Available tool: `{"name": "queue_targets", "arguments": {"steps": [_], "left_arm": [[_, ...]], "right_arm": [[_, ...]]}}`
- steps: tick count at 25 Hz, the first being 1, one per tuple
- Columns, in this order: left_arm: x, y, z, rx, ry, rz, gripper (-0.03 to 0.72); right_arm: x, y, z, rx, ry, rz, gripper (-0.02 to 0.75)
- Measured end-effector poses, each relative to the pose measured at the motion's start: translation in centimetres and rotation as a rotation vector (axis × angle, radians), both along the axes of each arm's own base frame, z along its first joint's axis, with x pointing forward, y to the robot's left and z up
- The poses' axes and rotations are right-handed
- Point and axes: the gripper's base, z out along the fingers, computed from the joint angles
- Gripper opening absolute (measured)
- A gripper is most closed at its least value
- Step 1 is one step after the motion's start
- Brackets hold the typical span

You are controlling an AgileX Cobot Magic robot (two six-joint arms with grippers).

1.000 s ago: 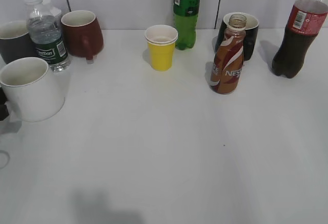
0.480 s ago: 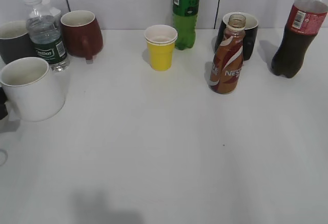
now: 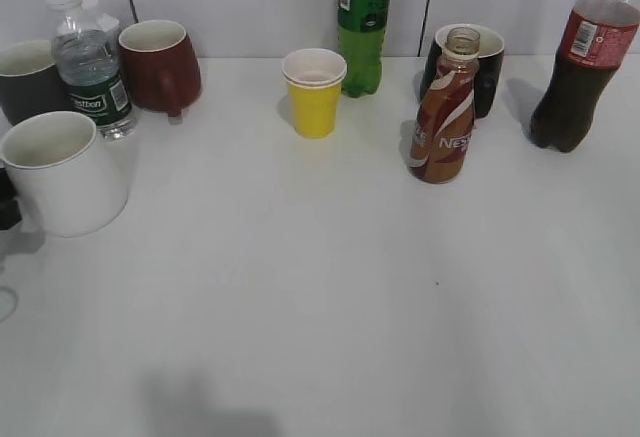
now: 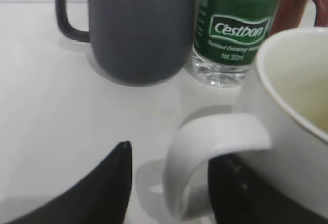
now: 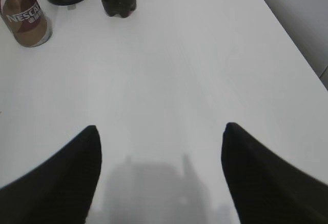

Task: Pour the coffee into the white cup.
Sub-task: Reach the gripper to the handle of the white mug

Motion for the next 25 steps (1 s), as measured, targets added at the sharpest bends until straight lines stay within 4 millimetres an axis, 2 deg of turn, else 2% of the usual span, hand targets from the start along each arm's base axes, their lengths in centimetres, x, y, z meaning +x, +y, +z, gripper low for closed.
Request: {"name": "queue_targets", "arguments": {"steps": [8, 18, 21, 25], "left_arm": [[0.8, -0.1, 0.2, 0.003, 0.015, -0.029, 0.361], [2.3, 0.1, 0.5, 0.015, -0.002, -0.034, 0.305], [2.9, 0.1, -0.2, 0.006, -0.002, -0.038, 0.261], [3.3, -0.2, -0.9, -0.032, -0.074, -0.059, 0.146]], "right_arm": [[0.0, 0.0, 0.0, 0.0, 0.0, 0.0, 0.571], [0.0, 0.0, 0.0, 0.0, 0.0, 0.0, 0.571], [0.0, 0.0, 0.0, 0.0, 0.0, 0.0, 0.571], [0.0, 0.0, 0.0, 0.0, 0.0, 0.0, 0.571]]}}
